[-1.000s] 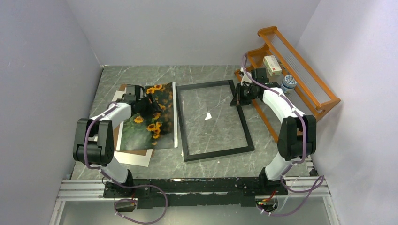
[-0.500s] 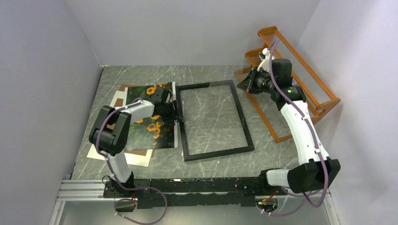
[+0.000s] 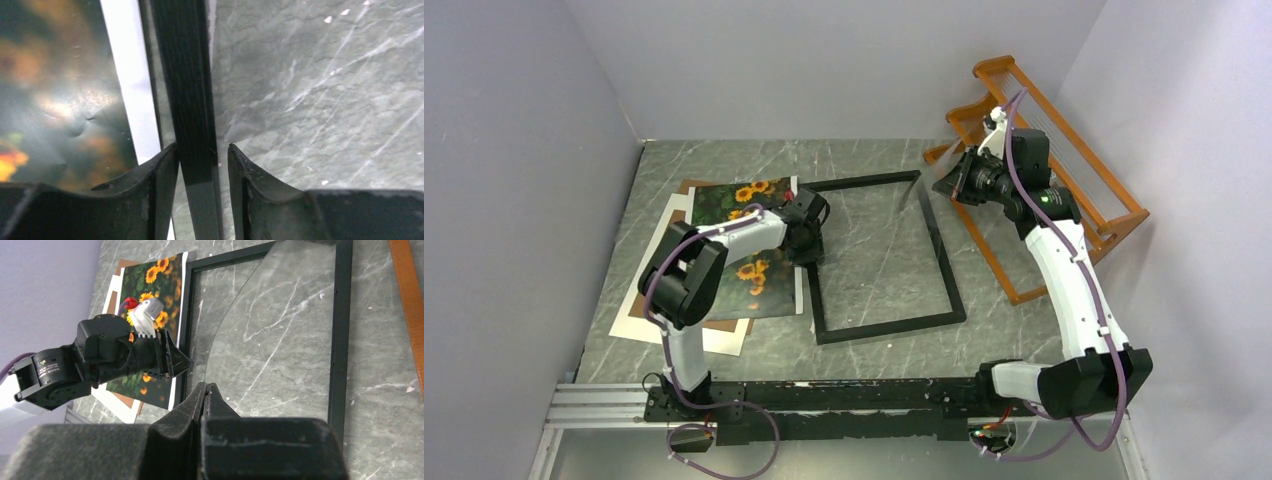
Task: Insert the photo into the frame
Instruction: Pick up the photo frame item at the center of the board, then move the photo frame to the center of the board.
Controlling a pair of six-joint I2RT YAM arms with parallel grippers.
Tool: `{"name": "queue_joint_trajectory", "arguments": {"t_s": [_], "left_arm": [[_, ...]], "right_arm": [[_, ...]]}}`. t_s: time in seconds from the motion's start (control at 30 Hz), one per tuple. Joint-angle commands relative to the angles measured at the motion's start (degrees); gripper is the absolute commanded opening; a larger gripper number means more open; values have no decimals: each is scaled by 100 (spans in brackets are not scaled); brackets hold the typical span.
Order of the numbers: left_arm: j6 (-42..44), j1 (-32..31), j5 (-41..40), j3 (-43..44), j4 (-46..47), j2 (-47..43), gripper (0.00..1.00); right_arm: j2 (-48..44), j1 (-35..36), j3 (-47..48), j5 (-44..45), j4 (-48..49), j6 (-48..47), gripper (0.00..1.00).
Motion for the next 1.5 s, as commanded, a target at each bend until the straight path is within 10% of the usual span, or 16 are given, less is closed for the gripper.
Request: {"name": "queue_joint_trajectory", "arguments": {"t_s": [0.0, 0.5, 1.03, 1.47], "left_arm": [[-170, -162, -480, -174, -529, 189, 40], [1028, 342, 104, -916, -180, -582, 22], [1029, 1097, 1377, -1359, 172, -1942, 64], [318, 1869, -115, -1441, -346, -3054, 66]], "right_arm": [[-284, -25, 17, -88, 157, 171, 0], [-571, 103, -344, -1289, 381, 637, 0], [-634, 758, -1051, -1732, 1402, 1402, 0], [-28, 1702, -611, -1958, 2307, 1757, 0]]}}
